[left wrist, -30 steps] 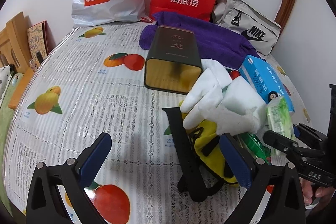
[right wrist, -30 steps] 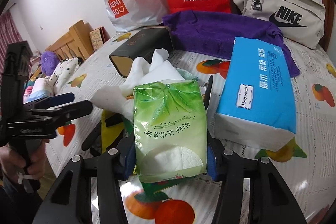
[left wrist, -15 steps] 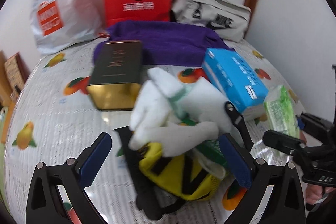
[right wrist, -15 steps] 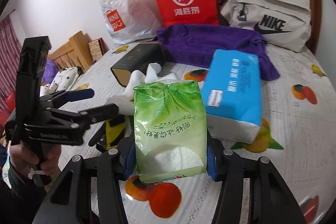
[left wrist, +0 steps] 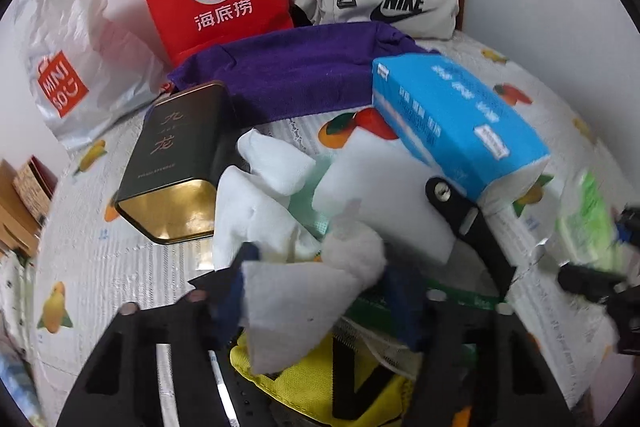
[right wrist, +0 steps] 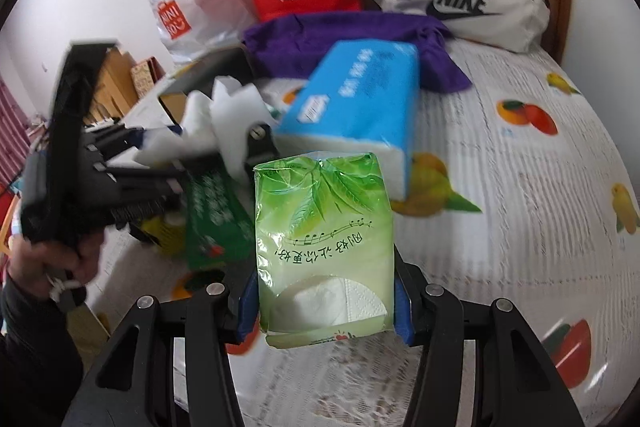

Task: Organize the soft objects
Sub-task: 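Grasp the green wet-wipes pack with the right tool while the left grasps the white cloth, then carry the wipes pack and white cloth onto the purple towel and open both tools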

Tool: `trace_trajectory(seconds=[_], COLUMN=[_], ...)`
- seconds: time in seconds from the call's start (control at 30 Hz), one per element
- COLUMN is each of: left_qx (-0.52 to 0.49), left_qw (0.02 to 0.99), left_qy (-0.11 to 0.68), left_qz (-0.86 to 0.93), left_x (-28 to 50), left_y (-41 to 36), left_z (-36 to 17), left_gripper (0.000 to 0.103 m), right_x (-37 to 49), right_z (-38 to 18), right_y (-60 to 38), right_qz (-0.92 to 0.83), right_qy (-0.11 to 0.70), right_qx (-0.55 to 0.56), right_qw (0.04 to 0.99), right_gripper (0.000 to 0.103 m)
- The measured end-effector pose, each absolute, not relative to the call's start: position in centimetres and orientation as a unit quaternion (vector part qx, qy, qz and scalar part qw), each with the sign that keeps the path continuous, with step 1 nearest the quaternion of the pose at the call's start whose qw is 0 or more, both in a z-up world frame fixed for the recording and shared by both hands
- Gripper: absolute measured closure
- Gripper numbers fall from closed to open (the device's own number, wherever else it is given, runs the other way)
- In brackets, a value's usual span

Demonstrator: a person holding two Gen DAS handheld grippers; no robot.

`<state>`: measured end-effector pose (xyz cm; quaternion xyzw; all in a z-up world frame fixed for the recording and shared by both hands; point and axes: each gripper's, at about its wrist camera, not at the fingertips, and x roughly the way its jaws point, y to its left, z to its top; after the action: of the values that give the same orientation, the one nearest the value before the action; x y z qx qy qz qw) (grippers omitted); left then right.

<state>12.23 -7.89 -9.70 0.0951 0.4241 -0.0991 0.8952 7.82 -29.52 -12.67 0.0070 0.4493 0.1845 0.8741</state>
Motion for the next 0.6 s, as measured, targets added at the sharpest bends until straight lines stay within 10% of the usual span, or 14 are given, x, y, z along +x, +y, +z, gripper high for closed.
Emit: trace_trajectory(seconds=[0.13, 0.6], left_qx=[0.084, 0.051], left_qw=[0.898, 0.908], left_qy=[0.421, 0.413], left_qz=[-0.102, -0.055], left_x=[12.1, 11.3], left_y=[-7.1, -1.8], left_z=[-8.7, -4.7], left_gripper=[0.078, 0.079], right_x=[8.0, 9.5], right_z=[-13.1, -9.3], right_y=[-30.1, -30.5], right_qz=[0.181, 0.183], right_qy=[0.453, 0.419], right_qx=[0.016, 0.022], right_qw=[0.873, 0.889], right_gripper=[0.05, 0.05])
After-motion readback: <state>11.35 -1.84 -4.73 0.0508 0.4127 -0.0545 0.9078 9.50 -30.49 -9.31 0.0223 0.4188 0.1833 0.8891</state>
